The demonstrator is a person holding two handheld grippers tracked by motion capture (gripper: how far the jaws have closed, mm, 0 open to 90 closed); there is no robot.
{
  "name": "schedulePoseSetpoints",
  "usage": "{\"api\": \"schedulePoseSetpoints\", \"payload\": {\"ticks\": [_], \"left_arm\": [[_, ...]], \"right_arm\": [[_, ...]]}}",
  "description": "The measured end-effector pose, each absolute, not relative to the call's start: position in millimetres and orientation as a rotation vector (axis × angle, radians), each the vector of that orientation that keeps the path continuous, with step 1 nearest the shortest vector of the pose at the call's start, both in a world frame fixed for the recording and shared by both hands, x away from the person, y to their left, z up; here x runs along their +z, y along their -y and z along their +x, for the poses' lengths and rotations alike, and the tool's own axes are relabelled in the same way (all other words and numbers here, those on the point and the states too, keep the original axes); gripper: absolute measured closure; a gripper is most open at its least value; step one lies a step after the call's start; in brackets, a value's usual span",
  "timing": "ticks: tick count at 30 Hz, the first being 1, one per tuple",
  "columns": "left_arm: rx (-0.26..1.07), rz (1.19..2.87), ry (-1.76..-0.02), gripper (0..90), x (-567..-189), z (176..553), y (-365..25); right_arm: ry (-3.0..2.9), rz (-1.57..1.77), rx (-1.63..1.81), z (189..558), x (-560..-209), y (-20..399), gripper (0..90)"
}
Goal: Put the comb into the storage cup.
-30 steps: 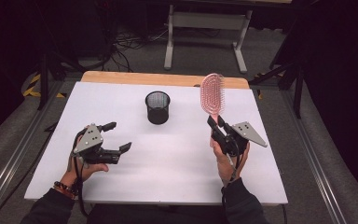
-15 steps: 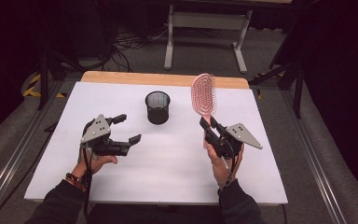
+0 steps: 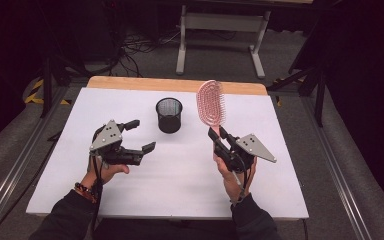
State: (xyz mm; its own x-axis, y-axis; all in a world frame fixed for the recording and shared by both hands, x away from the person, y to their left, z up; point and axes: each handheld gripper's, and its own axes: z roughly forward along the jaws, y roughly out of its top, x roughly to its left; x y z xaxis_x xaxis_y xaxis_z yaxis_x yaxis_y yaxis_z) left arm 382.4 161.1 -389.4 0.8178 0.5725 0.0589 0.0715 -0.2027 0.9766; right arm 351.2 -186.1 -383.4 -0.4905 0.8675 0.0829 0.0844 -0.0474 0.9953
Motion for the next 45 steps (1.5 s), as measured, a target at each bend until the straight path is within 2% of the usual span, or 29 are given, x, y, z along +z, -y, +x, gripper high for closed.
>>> {"api": "schedulePoseSetpoints", "payload": {"ticks": [18,45], "left_arm": [[0.435,1.711,-0.452,10.9,-378,373,-146],[0.374,1.665,-0.416,12.1,-370,361,-133]], "right_arm": [[-1.728,0.871,1.588,335,-398,142,70.0],[-1.838,0.673,1.521,321,-411,110,70.0]]}}
